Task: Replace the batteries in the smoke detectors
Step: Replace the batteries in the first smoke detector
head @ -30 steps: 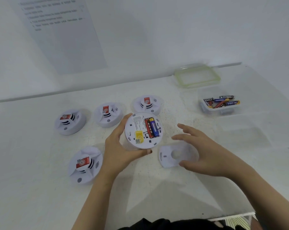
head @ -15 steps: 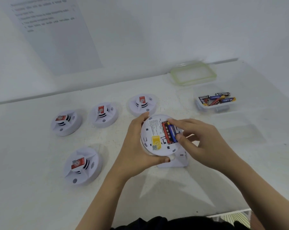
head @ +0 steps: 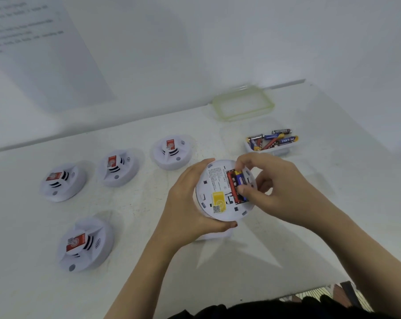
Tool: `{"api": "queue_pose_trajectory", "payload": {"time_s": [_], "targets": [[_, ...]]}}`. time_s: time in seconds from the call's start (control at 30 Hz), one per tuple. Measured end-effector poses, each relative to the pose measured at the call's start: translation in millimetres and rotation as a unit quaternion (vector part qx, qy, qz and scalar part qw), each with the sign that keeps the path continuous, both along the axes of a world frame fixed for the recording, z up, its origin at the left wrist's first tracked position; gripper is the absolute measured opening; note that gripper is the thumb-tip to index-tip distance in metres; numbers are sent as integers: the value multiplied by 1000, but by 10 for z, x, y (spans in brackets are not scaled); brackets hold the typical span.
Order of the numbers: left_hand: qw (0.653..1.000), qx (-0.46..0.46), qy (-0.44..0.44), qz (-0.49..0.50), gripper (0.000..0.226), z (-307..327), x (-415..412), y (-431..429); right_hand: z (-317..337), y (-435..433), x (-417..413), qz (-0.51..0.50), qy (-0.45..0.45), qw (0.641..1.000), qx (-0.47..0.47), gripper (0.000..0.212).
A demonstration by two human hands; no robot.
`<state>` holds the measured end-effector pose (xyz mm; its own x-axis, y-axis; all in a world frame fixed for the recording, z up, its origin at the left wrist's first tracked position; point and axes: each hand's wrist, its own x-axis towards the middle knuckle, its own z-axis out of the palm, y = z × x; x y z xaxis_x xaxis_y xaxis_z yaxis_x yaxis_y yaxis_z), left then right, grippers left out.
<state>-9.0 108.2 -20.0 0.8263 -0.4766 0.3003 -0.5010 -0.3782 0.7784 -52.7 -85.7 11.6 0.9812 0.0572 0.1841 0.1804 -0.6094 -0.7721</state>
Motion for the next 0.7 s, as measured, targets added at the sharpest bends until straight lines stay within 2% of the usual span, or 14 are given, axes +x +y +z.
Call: {"api": "queue_pose_trajectory", "payload": {"time_s": [0.13,0.27,0.43,0.7], "targets": [[999,-20,25,13,102,62,51,-121,28,-150,4,-7,-46,999,26,31],[999,-35,4,11,102,180,88,-288,17,-299,31,-19,-105,993,48,42],[999,-39,-4,-1,100,221,121,-461,19,-471,42,-25,-147,988,45,36],[999,0,-38,3,96,226,93,-716,18,-712,70,-25,-103,994,16,21]]}}
